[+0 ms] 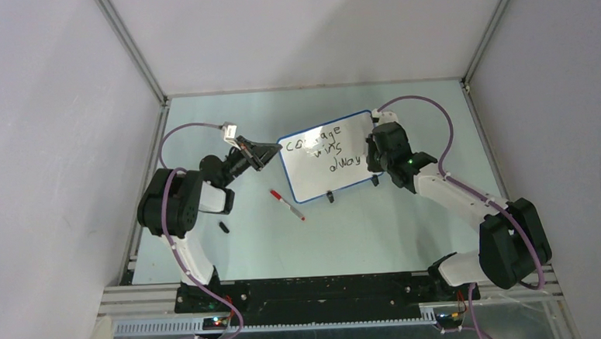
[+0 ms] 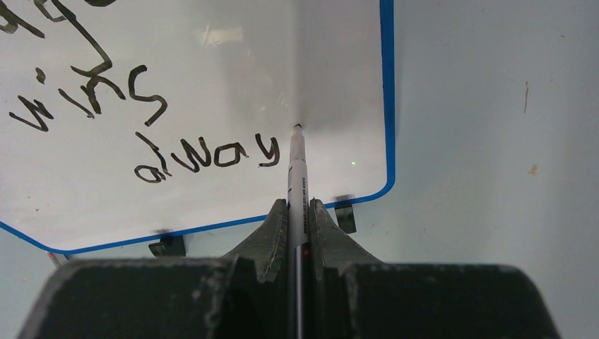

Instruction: Write a sentence on the whiteboard

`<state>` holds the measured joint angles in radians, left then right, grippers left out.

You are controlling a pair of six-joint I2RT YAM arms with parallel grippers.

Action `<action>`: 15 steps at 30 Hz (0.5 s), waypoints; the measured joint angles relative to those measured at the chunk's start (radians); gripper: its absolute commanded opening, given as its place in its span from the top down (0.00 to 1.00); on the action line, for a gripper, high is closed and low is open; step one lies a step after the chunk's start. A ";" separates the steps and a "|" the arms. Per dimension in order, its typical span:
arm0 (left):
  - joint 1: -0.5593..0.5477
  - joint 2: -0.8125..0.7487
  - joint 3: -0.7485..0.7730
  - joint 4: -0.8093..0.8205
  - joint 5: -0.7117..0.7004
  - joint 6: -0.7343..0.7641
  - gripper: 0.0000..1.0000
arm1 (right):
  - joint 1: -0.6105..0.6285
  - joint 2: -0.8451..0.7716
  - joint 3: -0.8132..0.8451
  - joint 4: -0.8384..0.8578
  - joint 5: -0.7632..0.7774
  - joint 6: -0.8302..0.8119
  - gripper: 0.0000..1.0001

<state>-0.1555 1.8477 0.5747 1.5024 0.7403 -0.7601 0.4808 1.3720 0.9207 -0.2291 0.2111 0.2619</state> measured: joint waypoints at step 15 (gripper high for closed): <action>0.000 0.000 0.000 0.000 0.000 0.000 1.00 | 0.001 0.000 0.000 0.000 -0.011 0.000 1.00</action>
<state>-0.1555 1.8477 0.5747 1.5024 0.7403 -0.7605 0.4816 1.3720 0.9207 -0.2291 0.2001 0.2619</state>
